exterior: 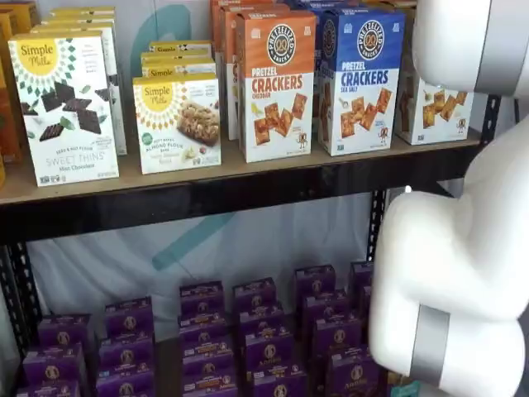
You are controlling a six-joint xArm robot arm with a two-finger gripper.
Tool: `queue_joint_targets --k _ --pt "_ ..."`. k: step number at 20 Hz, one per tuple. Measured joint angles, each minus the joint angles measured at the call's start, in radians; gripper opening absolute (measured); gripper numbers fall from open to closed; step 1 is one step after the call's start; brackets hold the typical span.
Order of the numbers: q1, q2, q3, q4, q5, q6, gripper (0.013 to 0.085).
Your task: Retrieve the yellow and white box located on the top shelf, the sixth one from the left
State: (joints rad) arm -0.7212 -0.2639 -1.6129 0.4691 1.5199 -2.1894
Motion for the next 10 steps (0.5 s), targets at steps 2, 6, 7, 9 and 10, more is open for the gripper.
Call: queue_joint_targets --k 2,6,7,9,10 --pt "0.011 0.019 -0.021 -0.018 0.007 0.008 0.085" --pt "0.033 0.052 -0.059 -0.051 0.015 0.022 0.085" --pt "0.039 0.058 -0.063 -0.059 0.011 0.024 0.085" --pt "0.048 0.068 -0.07 -0.074 0.006 0.026 0.085" --pt "0.052 0.075 -0.077 -0.085 0.008 0.027 0.085"
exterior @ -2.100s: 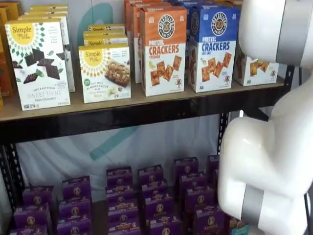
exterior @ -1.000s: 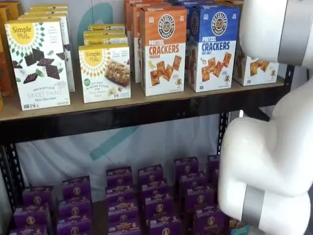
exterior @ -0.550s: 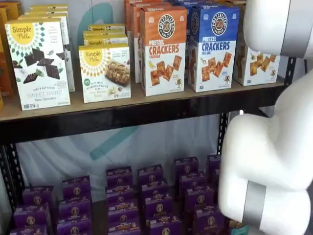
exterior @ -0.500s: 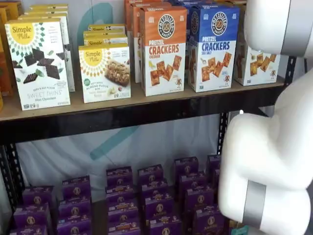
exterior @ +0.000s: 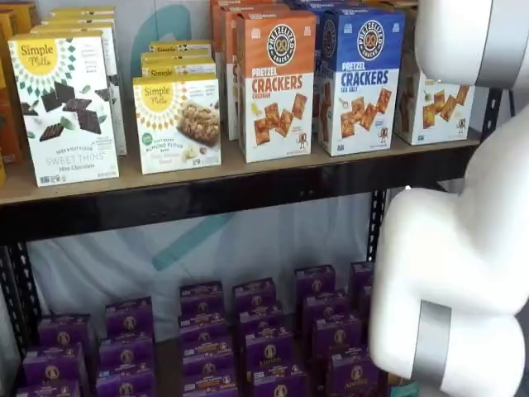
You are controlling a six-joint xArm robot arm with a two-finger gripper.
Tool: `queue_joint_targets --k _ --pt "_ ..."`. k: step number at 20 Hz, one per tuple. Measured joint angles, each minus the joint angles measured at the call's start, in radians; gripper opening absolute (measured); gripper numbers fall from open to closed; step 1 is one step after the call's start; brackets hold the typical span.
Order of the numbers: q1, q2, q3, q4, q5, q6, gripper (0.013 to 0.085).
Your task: Retrieve the yellow and white box located on the top shelf, the sixth one from the left
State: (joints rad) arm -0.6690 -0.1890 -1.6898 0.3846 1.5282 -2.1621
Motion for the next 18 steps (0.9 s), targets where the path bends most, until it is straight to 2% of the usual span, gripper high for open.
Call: queue_joint_targets --k 5,10,18 --pt "0.015 0.037 -0.034 -0.056 0.016 0.0 0.085" --pt "0.02 0.05 -0.034 -0.088 0.013 -0.007 0.085" --pt "0.037 0.102 -0.13 -0.159 0.121 0.012 0.085"
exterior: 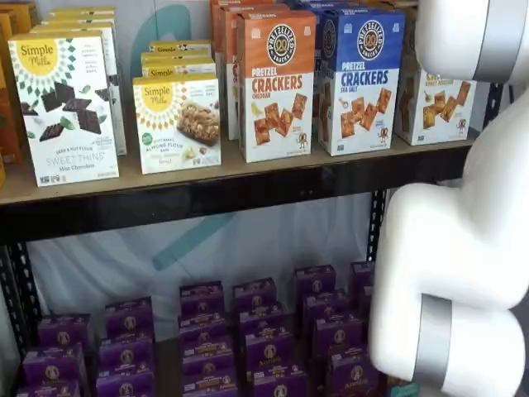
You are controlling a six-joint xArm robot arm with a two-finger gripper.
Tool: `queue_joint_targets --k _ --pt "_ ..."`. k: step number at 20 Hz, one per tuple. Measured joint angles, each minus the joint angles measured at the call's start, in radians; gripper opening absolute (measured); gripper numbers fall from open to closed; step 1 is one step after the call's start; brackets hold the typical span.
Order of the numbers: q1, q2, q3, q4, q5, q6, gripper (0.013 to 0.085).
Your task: Retrieve the yellow and white box located on the top shelf, the sixth one from the left
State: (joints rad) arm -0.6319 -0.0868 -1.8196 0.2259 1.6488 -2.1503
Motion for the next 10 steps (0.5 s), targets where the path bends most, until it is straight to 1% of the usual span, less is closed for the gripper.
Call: queue_joint_targets --k 6,9,10 --pt "0.027 0.008 -0.025 -0.06 0.049 0.016 0.085" --pt "0.046 0.002 -0.02 -0.091 0.065 0.026 0.085" --pt "0.048 0.0 -0.016 -0.093 0.066 0.029 0.085"
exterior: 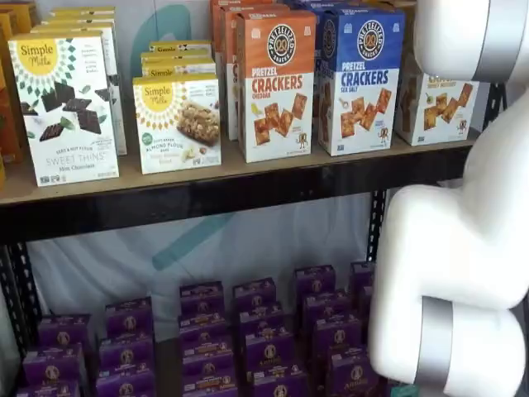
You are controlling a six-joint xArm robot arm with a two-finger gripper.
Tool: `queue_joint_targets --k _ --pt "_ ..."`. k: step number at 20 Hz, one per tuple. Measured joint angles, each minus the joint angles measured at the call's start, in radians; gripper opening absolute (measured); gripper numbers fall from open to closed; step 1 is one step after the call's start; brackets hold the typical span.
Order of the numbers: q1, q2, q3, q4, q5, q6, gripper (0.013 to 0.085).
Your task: Retrieve the yellow and white box located on the top shelf, the sixth one from the left
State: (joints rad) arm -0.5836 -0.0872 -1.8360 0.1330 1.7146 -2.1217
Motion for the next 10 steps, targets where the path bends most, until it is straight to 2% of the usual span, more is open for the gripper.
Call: queue_joint_targets --k 10 --pt "0.007 -0.033 0.046 -0.01 -0.035 0.0 0.085"
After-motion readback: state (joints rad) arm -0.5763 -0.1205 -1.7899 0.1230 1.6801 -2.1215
